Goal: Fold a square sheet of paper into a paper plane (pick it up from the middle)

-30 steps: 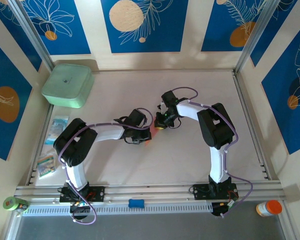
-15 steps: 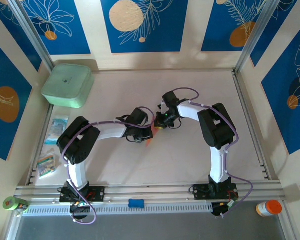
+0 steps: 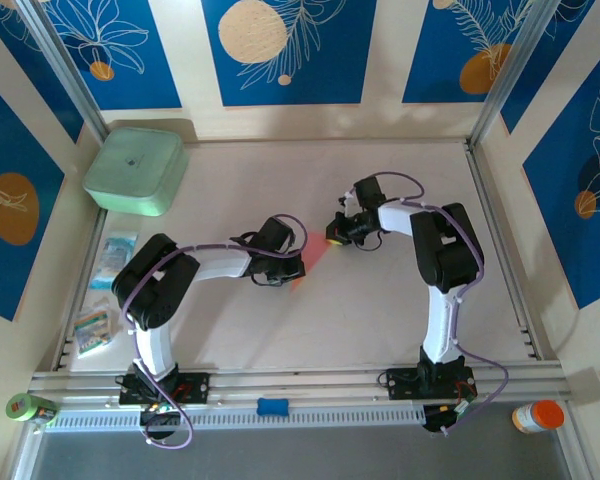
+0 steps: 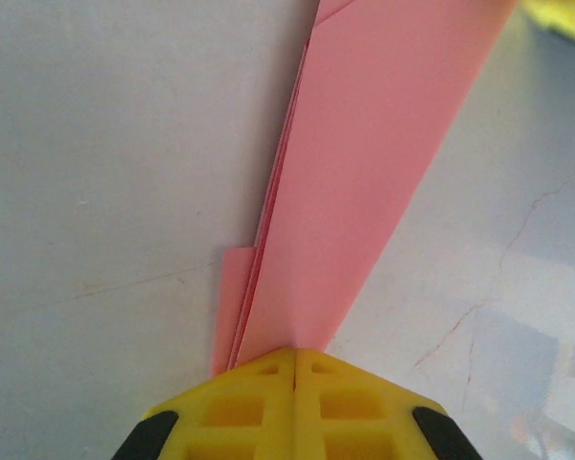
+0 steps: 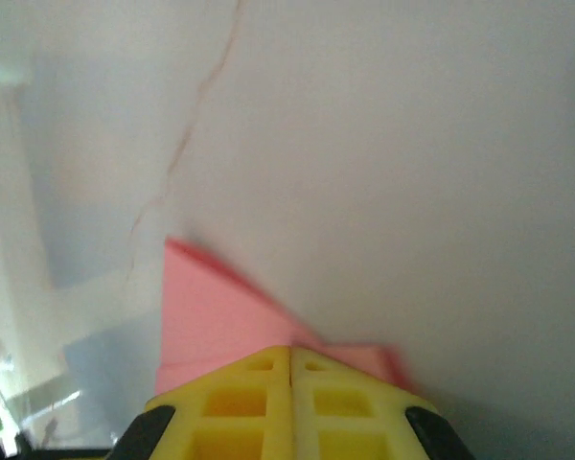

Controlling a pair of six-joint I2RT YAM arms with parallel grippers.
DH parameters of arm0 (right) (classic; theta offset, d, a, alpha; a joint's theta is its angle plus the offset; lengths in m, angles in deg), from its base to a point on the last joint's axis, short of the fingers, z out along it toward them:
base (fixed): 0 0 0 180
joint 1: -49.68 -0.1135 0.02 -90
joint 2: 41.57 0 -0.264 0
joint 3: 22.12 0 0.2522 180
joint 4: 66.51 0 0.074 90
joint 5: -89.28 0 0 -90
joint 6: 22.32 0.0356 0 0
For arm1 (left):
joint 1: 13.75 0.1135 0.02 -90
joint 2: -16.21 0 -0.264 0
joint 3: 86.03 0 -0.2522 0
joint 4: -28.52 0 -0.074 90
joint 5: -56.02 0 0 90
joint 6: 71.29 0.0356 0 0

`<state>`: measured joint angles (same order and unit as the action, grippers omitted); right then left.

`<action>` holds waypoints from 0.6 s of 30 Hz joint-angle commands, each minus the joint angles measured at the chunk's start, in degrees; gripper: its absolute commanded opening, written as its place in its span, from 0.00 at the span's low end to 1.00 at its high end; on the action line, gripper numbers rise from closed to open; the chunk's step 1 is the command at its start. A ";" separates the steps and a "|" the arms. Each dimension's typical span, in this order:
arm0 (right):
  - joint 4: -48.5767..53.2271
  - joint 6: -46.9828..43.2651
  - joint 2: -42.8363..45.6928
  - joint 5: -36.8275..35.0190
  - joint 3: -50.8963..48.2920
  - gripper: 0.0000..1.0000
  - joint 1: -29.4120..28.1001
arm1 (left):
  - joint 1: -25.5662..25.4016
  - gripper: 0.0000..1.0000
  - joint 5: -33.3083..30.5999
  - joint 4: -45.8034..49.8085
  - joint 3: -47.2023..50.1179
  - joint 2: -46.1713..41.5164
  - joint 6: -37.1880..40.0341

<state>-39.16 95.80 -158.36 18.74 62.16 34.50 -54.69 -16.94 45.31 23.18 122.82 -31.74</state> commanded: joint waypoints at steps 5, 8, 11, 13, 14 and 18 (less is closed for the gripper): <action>-0.36 -0.84 -0.26 -7.60 4.05 0.01 4.43 | 0.15 0.00 -0.34 10.42 1.60 2.49 1.71; -0.21 -1.09 6.63 -8.64 0.96 0.01 3.17 | 0.13 0.00 -0.18 10.39 1.16 2.53 1.68; -0.34 -0.27 13.43 -8.31 -3.63 0.01 0.66 | 0.12 0.00 -0.07 10.14 1.05 2.28 1.68; 0.23 0.89 15.46 -6.90 -5.93 0.01 -1.83 | 0.09 0.00 -0.12 10.18 0.92 2.12 1.67; 0.83 1.60 15.90 -6.57 -6.71 0.00 -3.54 | 0.08 0.00 -0.06 10.19 0.87 2.07 1.68; 2.12 5.98 15.53 -4.96 -8.74 0.00 -9.18 | 0.08 0.00 0.18 10.09 0.46 1.68 1.85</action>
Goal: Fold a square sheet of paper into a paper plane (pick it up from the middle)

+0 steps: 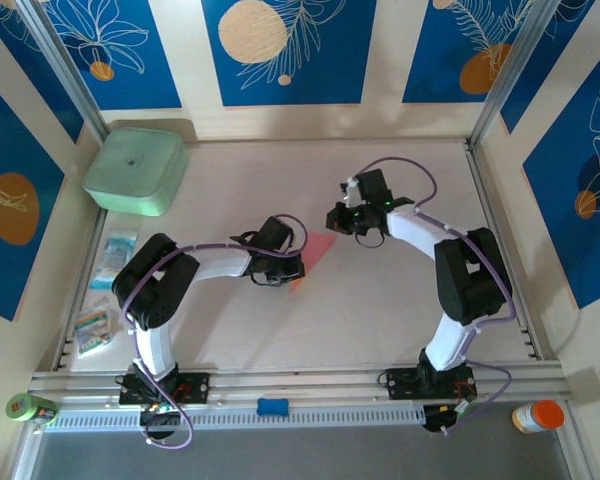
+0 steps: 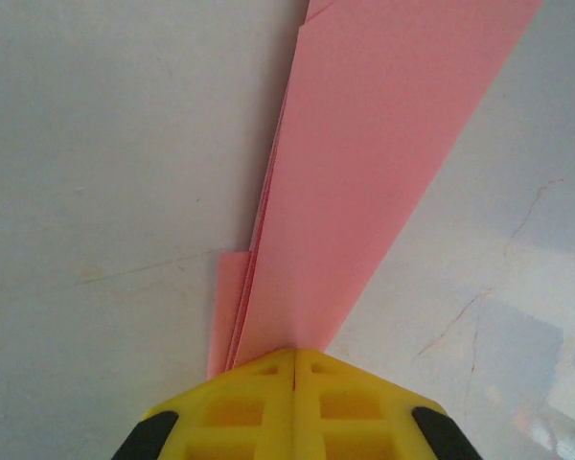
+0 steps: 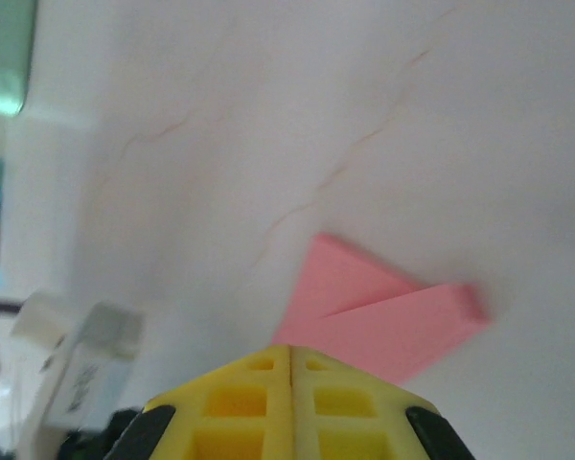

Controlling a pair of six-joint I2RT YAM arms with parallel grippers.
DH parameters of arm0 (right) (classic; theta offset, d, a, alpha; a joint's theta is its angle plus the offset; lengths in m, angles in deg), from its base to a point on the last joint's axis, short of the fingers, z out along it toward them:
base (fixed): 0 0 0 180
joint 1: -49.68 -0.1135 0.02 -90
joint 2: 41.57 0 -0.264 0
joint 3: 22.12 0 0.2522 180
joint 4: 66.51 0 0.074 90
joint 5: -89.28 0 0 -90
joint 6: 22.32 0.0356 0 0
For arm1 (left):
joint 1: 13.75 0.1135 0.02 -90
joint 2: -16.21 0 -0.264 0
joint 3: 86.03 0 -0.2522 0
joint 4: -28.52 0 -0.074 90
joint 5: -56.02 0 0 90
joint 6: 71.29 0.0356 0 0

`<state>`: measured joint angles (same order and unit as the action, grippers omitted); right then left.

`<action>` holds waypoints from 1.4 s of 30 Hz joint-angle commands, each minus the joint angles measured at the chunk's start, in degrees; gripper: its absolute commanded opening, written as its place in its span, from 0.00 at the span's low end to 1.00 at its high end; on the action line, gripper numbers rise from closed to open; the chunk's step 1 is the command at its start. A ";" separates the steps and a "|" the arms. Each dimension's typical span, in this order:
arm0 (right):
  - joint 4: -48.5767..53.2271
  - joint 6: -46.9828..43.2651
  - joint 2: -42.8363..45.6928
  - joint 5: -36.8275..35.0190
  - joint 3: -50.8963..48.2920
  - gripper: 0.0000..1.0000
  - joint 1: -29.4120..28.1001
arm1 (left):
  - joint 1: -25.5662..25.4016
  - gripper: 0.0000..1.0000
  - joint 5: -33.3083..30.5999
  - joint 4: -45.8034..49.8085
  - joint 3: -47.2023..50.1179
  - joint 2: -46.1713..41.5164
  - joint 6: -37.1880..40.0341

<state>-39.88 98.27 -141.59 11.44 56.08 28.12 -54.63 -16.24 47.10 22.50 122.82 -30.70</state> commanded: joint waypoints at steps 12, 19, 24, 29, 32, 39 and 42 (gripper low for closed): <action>0.16 12.61 -4.57 2.59 -6.35 0.00 -9.09 | -0.06 0.00 -0.53 7.27 1.71 1.36 0.19; 0.82 11.80 -7.42 1.43 -5.82 0.00 -9.21 | -0.04 0.00 -0.75 7.20 1.82 1.41 0.06; 1.12 10.47 -8.38 -0.16 -5.74 0.00 -7.56 | -0.05 0.00 -1.06 7.76 2.16 1.23 0.10; 1.20 8.06 -9.91 -0.99 -4.31 0.00 -3.70 | -0.03 0.00 -1.07 8.19 2.93 1.19 0.10; 1.13 6.54 -11.21 -1.22 -2.49 0.00 -0.41 | -0.04 0.00 -0.99 8.31 3.48 1.23 0.19; 5.43 4.09 -17.92 1.10 6.93 0.00 8.63 | -0.06 0.00 -0.19 7.80 3.51 1.84 0.62; 7.87 3.17 -18.04 0.61 9.04 0.00 11.07 | -0.03 0.00 0.17 7.84 2.93 2.02 0.87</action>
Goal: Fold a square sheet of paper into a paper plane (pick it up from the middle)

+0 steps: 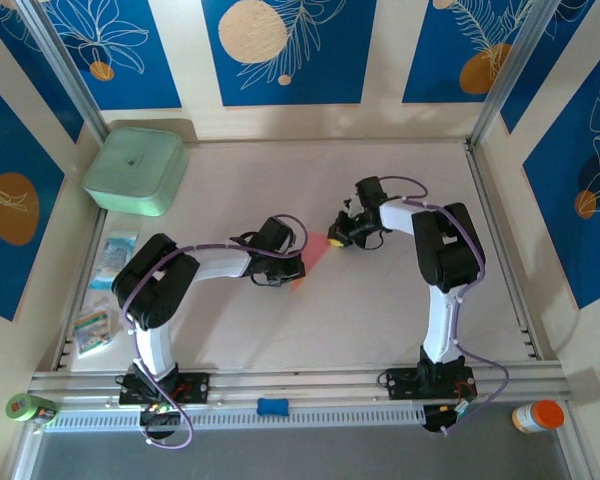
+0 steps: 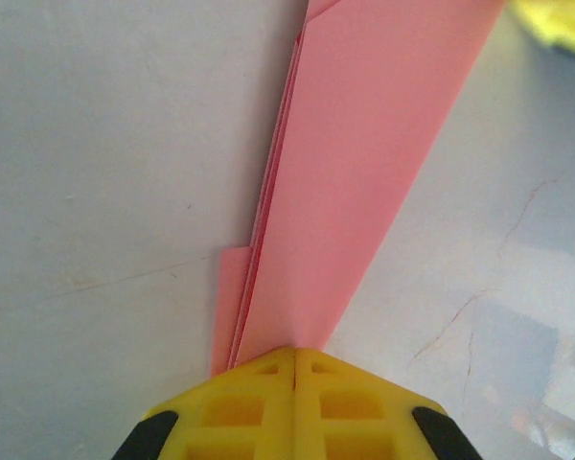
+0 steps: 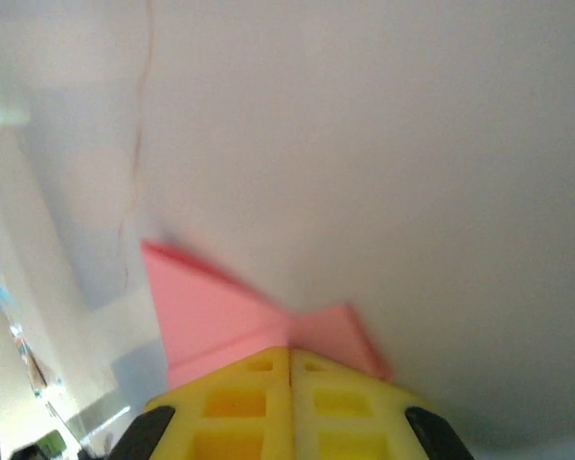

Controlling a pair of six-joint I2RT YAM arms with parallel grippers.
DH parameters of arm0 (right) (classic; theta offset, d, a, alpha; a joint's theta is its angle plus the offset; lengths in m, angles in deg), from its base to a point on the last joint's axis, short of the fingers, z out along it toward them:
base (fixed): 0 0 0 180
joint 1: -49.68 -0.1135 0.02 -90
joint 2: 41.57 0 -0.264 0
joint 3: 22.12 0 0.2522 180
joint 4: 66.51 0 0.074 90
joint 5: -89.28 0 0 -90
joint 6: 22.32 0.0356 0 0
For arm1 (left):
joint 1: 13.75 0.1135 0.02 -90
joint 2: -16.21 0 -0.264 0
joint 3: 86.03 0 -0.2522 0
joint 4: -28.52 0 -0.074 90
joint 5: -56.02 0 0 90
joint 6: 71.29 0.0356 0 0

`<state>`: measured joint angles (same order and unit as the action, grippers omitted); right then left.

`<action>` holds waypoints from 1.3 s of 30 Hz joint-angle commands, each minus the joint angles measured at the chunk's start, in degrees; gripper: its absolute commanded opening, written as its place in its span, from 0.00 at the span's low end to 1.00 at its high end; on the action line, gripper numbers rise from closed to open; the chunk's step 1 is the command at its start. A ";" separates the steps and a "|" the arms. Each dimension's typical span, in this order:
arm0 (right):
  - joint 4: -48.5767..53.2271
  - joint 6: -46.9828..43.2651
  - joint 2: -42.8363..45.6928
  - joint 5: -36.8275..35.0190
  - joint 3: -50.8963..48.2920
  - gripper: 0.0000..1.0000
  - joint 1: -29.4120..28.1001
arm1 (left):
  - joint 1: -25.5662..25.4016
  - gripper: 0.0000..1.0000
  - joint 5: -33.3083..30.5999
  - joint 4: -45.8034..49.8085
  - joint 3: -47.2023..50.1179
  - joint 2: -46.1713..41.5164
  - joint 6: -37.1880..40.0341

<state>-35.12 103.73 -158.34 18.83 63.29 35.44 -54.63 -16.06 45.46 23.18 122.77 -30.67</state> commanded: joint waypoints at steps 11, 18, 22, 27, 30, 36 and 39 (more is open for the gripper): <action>3.79 -3.35 10.79 -6.71 -4.74 0.00 -5.43 | -0.04 0.00 0.22 10.15 -0.62 1.76 1.31; 1.76 0.02 7.20 -3.99 -6.15 0.00 -12.44 | -0.11 0.00 0.87 11.27 -2.85 1.15 3.17; 1.68 0.35 4.94 -3.97 -6.00 0.00 -12.67 | -0.15 0.02 0.89 10.43 -3.55 -0.45 4.97; 2.56 -0.65 3.22 -4.23 -6.35 0.00 -12.33 | -0.08 0.08 6.51 0.71 -2.72 -1.87 6.51; 3.03 -0.51 2.36 -4.07 -6.74 0.00 -12.12 | -0.03 0.09 6.36 -0.77 -3.37 -1.41 7.74; 2.85 -0.35 2.03 -4.39 -7.50 0.00 -11.91 | -0.03 0.08 4.41 1.59 -4.84 1.89 8.48; 3.11 -0.28 1.75 -4.60 -7.50 0.00 -11.86 | 0.00 0.07 4.71 2.33 -4.06 2.83 8.07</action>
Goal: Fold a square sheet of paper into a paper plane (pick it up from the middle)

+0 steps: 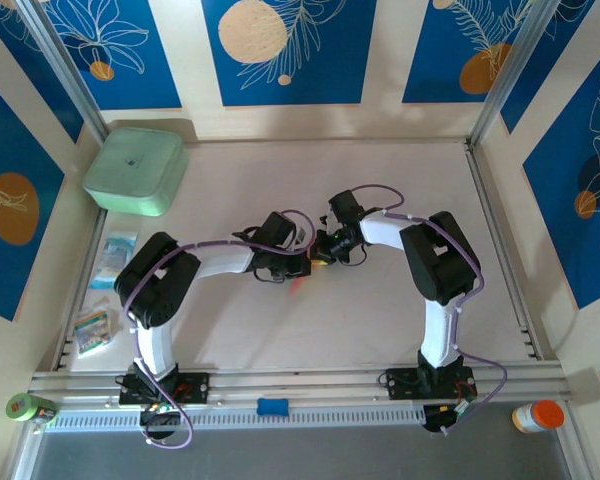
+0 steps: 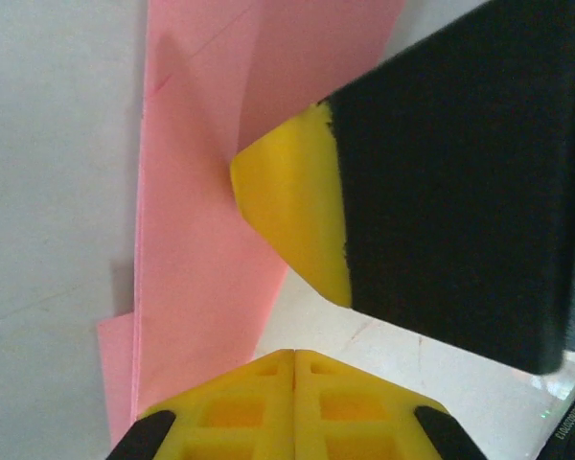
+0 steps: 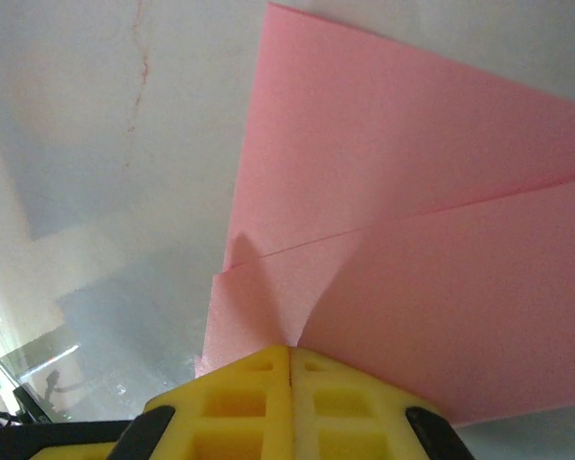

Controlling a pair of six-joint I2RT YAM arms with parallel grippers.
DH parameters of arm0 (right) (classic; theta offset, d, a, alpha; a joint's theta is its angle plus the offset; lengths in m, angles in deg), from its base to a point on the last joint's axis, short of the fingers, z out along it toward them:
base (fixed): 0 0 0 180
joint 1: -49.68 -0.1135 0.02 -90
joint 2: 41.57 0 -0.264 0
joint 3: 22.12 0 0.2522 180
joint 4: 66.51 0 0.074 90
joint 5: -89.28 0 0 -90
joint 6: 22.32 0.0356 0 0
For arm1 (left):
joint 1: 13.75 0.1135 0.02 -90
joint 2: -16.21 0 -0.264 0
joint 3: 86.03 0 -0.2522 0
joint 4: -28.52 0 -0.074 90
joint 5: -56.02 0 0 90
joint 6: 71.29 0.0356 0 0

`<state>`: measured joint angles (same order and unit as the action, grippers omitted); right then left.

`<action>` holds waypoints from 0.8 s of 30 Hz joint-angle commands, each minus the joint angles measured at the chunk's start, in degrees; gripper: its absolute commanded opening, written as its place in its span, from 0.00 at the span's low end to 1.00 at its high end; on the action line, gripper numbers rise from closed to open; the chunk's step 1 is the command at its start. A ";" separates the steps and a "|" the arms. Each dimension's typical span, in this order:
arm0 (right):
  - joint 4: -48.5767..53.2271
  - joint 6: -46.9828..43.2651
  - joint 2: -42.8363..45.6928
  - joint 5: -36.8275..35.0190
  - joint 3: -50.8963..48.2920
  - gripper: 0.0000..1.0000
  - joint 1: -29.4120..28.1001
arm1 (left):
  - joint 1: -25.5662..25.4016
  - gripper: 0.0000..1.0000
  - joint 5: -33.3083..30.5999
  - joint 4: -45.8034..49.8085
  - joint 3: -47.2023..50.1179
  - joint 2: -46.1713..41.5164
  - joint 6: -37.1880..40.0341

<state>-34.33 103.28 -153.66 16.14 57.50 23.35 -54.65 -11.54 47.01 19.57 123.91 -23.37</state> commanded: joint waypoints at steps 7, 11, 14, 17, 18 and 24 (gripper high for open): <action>3.12 0.31 -3.87 -2.75 -1.36 0.00 0.66 | -0.29 0.04 1.00 2.49 5.75 -0.78 -0.22; 3.36 0.17 -4.36 -3.03 -1.22 0.00 0.97 | -0.83 0.04 2.85 5.50 9.13 -3.55 0.27; 3.73 -0.33 -4.49 -3.19 -1.00 0.00 1.26 | -0.84 0.04 2.91 9.67 11.34 -6.50 1.42; 3.73 -0.87 -4.44 -3.16 -1.15 0.00 1.62 | -0.82 0.04 2.84 12.67 13.65 -9.88 2.07; 3.65 -1.11 -4.40 -3.02 -1.15 0.00 1.78 | -0.77 0.04 2.87 13.22 14.31 -10.94 2.08; 4.11 -4.03 -2.82 -0.91 -0.10 0.00 2.05 | -0.36 0.07 0.47 14.06 14.56 -17.05 2.09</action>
<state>-34.46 101.77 -154.62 19.22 57.70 24.60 -54.85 -10.05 57.72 34.81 109.85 -22.70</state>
